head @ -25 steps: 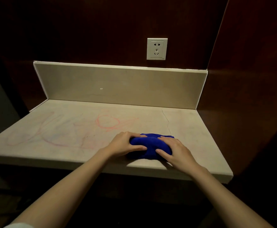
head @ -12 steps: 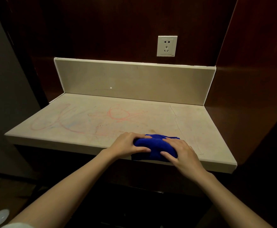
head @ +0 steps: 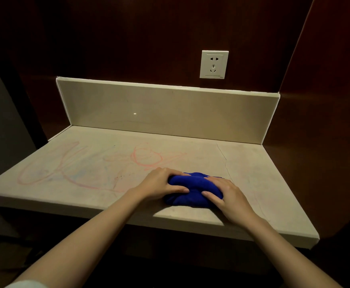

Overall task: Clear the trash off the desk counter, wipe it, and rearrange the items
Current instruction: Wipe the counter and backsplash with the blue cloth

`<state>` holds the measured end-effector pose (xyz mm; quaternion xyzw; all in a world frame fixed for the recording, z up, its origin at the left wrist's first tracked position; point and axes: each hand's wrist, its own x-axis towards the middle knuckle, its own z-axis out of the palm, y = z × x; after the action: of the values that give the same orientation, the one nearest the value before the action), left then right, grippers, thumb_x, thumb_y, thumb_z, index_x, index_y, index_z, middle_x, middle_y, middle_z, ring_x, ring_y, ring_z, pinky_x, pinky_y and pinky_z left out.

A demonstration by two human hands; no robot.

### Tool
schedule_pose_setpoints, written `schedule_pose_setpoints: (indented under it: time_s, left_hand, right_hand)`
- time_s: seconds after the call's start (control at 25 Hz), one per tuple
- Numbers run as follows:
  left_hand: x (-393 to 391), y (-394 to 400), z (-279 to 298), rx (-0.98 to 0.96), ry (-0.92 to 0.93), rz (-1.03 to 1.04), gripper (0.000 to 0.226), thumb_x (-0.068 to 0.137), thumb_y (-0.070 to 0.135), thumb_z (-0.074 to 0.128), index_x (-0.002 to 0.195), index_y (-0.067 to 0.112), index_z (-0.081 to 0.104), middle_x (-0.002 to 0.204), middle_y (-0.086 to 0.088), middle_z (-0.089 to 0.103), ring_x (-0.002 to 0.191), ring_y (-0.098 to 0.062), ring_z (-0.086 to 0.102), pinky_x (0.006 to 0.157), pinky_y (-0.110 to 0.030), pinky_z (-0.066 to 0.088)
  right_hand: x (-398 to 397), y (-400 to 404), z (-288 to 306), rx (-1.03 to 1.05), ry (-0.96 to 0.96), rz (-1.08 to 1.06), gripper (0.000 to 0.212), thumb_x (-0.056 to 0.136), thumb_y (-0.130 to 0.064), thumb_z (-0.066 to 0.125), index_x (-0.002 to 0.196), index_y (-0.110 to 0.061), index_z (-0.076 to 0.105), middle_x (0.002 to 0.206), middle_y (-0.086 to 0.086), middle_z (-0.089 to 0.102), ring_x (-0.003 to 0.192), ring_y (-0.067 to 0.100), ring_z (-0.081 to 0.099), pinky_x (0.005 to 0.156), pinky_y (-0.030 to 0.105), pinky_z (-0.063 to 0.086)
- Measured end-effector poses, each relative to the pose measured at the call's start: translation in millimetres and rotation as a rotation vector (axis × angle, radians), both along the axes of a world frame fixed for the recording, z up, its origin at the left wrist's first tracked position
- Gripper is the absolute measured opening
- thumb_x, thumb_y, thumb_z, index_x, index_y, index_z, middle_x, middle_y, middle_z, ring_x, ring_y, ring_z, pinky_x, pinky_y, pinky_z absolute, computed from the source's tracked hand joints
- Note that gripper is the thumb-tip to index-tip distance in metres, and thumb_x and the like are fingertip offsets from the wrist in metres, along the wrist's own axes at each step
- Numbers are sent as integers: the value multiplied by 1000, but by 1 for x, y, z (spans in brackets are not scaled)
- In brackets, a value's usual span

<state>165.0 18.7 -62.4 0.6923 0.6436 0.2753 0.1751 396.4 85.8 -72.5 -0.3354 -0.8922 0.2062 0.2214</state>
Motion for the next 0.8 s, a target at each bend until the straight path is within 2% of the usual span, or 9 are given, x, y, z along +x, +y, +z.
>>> schedule_pose_setpoints:
  time_s: [0.24, 0.36, 0.64, 0.8]
  left_hand:
    - [-37, 52, 4, -9, 33, -12, 48, 76, 57, 70, 118, 33, 67, 112, 13, 71, 99, -6, 64, 86, -29, 51]
    - [-58, 78, 6, -18, 40, -8, 55, 72, 64, 65, 118, 34, 66, 114, 15, 69, 100, -5, 64, 87, -28, 51]
    - [-99, 136, 6, -38, 51, -35, 47, 76, 58, 68, 117, 33, 67, 113, 14, 70, 98, -6, 64, 87, -29, 51]
    - [-116, 167, 5, -35, 28, -43, 42, 77, 54, 70, 114, 34, 68, 107, 16, 71, 95, -4, 64, 84, -28, 50]
  right_hand:
    - [-41, 46, 1, -37, 9, -39, 37, 95, -40, 50, 131, -33, 51, 129, -14, 57, 118, 6, 47, 99, 26, 39]
    - [-62, 73, 2, -52, 8, -46, 36, 95, -40, 50, 130, -35, 52, 128, -16, 57, 117, 6, 48, 99, 29, 41]
    - [-99, 121, 3, -91, 19, -64, 33, 95, -36, 51, 128, -34, 53, 126, -16, 58, 114, 3, 49, 94, 22, 39]
    - [-118, 147, 3, -107, 27, -98, 35, 95, -36, 52, 130, -31, 52, 128, -13, 57, 115, 5, 49, 96, 23, 40]
